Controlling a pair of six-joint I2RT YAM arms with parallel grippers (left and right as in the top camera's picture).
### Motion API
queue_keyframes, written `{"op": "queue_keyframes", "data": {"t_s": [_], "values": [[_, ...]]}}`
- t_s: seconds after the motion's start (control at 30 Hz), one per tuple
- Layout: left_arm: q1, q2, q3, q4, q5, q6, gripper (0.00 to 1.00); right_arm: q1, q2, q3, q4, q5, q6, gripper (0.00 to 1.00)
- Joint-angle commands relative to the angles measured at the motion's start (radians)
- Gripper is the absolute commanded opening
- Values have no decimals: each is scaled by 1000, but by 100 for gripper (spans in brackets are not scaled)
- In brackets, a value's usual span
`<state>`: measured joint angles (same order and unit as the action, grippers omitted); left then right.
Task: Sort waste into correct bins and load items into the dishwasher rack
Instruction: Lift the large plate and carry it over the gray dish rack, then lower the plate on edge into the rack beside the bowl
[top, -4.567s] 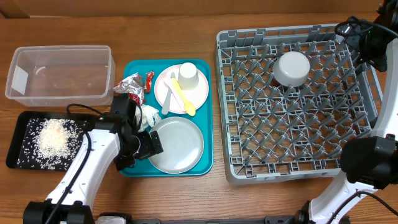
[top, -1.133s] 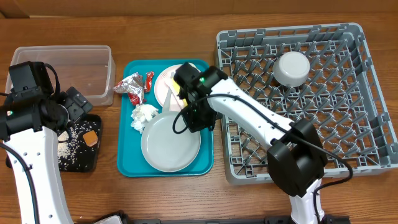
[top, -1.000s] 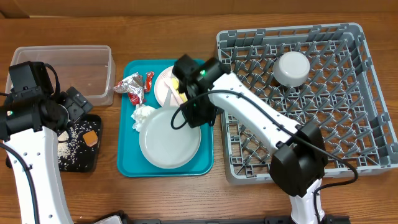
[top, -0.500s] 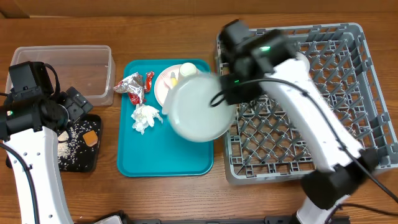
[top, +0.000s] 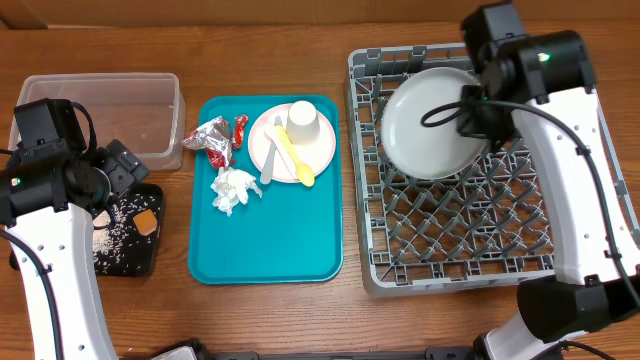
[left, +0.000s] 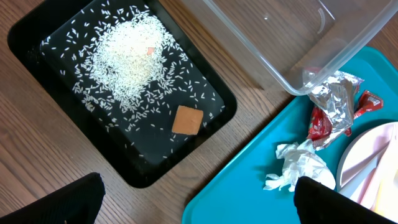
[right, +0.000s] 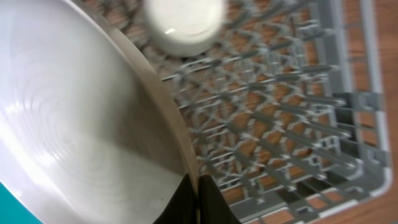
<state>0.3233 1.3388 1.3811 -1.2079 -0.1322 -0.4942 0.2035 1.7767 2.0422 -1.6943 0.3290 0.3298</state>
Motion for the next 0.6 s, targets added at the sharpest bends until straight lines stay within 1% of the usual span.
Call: {"op": "queue_keyframes", "data": {"t_s": [0.0, 0.13, 0.3, 0.47, 0.57], "values": [[5, -10, 21, 1, -13, 16, 100, -29, -61, -38, 0, 96, 54, 4], [5, -10, 21, 1, -13, 16, 100, -37, -142, -127, 0, 192, 136, 4], [5, -10, 21, 1, -13, 16, 100, -37, -236, -275, 0, 240, 227, 4], [5, -10, 21, 1, -13, 16, 100, -36, -266, -374, 0, 261, 320, 4], [5, -10, 21, 1, -13, 16, 100, -35, -266, -416, 5, 262, 330, 4]]}}
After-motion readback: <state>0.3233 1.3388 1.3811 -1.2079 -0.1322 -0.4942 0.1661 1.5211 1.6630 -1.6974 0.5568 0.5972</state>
